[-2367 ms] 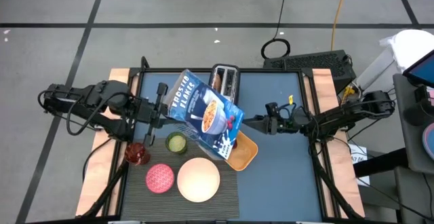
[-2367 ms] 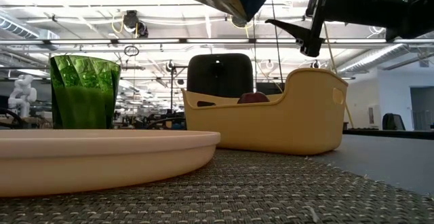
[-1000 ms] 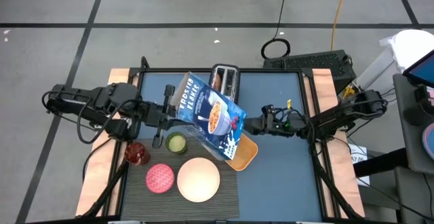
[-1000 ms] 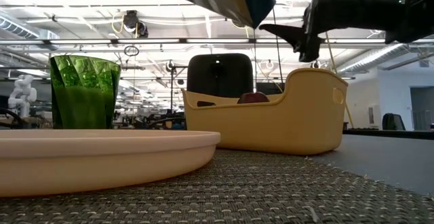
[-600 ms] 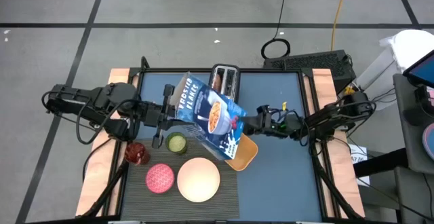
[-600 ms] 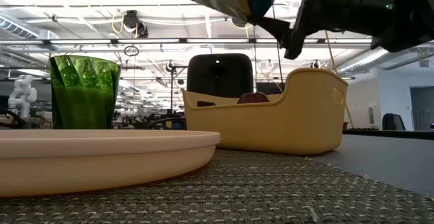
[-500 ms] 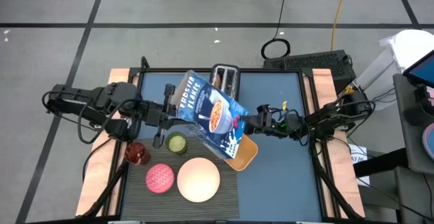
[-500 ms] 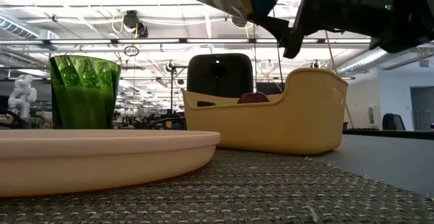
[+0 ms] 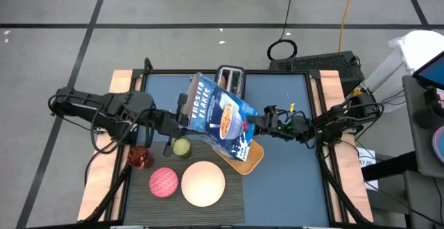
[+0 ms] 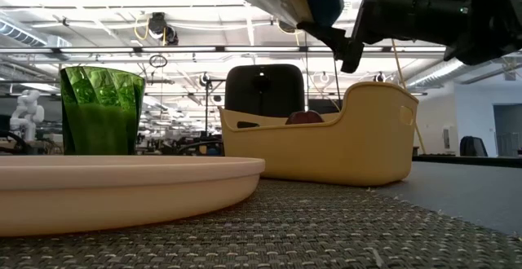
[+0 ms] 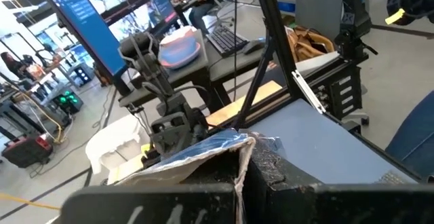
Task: Arrange a breakfast setting
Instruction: Pour the cereal from the blue cereal box into the red bowl
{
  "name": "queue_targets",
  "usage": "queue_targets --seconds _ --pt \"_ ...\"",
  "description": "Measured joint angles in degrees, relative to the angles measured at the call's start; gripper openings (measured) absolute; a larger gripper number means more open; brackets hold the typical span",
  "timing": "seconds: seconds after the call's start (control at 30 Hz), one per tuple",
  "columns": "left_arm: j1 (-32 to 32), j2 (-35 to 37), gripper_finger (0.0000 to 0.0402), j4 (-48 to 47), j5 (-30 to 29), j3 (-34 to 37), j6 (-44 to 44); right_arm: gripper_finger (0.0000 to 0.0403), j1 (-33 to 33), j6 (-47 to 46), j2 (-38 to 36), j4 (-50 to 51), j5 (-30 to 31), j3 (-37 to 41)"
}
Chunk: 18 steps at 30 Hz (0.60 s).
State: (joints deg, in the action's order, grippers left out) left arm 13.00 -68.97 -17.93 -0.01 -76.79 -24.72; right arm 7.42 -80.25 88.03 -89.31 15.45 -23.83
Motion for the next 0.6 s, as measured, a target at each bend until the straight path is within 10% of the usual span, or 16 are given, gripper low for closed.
queue_targets --seconds 0.6 --pt "0.7 -0.4 0.0001 -1.9 0.3 0.1 2.6 0.0355 0.0 4.8 0.0 -0.3 -0.3 0.0"
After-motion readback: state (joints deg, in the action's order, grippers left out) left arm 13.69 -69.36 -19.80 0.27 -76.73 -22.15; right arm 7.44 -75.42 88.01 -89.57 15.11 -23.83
